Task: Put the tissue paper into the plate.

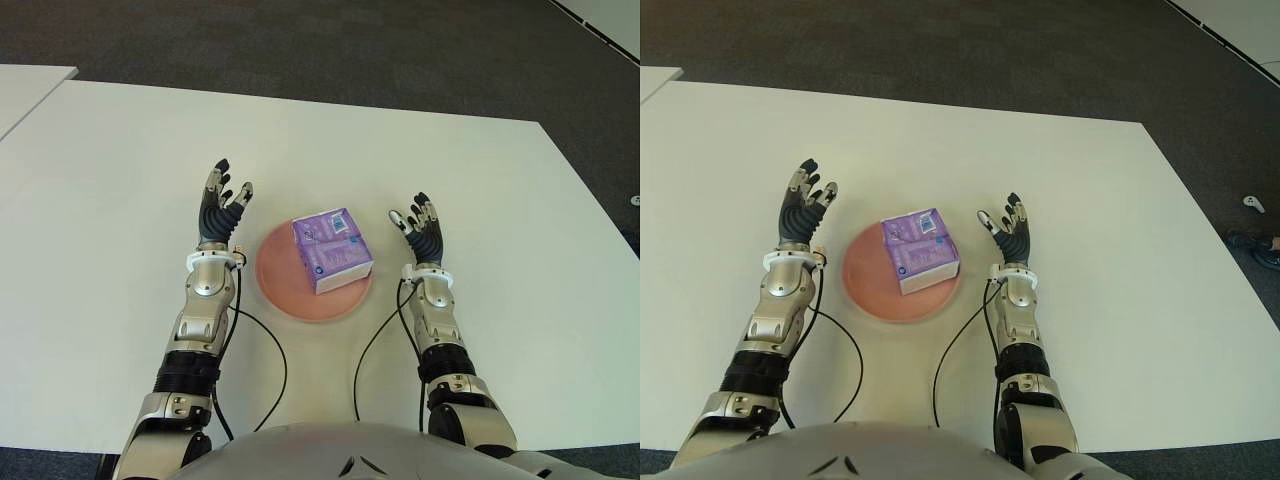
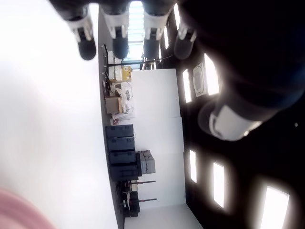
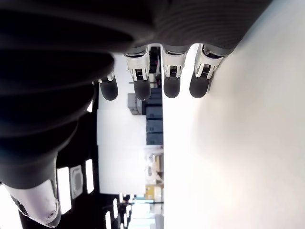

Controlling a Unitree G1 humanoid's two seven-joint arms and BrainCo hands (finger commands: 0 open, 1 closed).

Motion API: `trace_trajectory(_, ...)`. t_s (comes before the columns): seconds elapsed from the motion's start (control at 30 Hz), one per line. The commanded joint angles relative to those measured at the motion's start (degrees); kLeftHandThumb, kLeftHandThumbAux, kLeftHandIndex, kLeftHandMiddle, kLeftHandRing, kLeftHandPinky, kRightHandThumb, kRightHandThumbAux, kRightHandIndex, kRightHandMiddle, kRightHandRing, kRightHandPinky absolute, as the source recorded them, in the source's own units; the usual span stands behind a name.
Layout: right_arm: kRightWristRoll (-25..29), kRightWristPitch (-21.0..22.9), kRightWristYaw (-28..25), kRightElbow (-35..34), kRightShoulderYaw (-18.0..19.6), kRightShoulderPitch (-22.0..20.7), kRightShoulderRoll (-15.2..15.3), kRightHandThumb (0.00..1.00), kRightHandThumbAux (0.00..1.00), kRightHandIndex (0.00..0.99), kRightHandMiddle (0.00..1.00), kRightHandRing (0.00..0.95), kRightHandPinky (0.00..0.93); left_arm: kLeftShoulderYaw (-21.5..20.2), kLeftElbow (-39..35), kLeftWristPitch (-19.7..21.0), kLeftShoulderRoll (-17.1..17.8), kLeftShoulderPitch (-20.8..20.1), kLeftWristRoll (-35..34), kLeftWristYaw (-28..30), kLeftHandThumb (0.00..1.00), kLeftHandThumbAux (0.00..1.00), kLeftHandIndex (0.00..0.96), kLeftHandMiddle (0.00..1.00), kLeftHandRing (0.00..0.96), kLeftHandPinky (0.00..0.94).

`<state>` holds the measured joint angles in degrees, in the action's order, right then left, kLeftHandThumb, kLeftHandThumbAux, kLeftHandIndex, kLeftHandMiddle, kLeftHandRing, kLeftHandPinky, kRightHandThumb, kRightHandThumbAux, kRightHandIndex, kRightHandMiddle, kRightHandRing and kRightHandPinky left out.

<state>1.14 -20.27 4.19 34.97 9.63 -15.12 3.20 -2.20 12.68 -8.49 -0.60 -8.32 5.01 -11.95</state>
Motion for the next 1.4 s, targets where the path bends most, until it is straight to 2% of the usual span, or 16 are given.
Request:
trace_trajectory(0.03, 0.54, 0.74, -0.16, 3.29, -0.3, -0.14, -0.81, 0.072, 0.667, 0.0, 0.0, 0.0, 0.0, -0.66, 1.54, 0.76, 0.09, -0.19, -0.3, 0.05, 0.001, 0.618, 0.007, 0.0, 0.0, 0.0)
trace_trajectory(0.2, 0.64, 0.78, -0.31, 4.24, -0.33, -0.67, -0.83, 0.079, 0.667, 0.0, 0.0, 0.0, 0.0, -1.36, 3.81, -0.17, 0.93, -0.94, -1.01, 1.08, 0.007, 0.605, 0.001, 0.0, 0.0, 0.0)
trace_trajectory(0.3, 0.61, 1.02, -0.29, 4.84, -0.39, -1.11, -0.83, 0.083, 0.667, 0.0, 0.0, 0.0, 0.003, -2.82, 9.06, -2.6, 2.56, -2.67, -2.3, 2.66, 0.009, 0.601, 0.0, 0.0, 0.0, 0.0)
trace_trajectory(0.63, 0.3, 0.94, -0.2, 7.19, -0.73, -2.86, -0.62, 0.088, 0.662, 0.0, 0.0, 0.0, 0.005, -2.45, 12.91, -6.29, 2.26, -4.04, -2.45, 2.66, 0.0, 0.601, 0.007, 0.0, 0.0, 0.0)
trace_trajectory(1.03, 0.33, -1.63, -0.16, 11.69, -0.66, -5.04, -0.49, 0.092, 0.682, 0.0, 0.0, 0.0, 0.015, -2.44, 15.06, -7.31, 2.24, -5.62, -2.42, 2.44, 0.002, 0.609, 0.004, 0.0, 0.0, 0.0)
trace_trajectory(1.4, -0.27, -0.47, 1.78, 12.13, -0.93, -5.03, -0.69, 0.09, 0.673, 0.002, 0.007, 0.0, 0.037, -2.22, 16.84, -8.39, 2.53, -6.63, -2.88, 3.55, 0.018, 0.598, 0.002, 0.0, 0.0, 0.0)
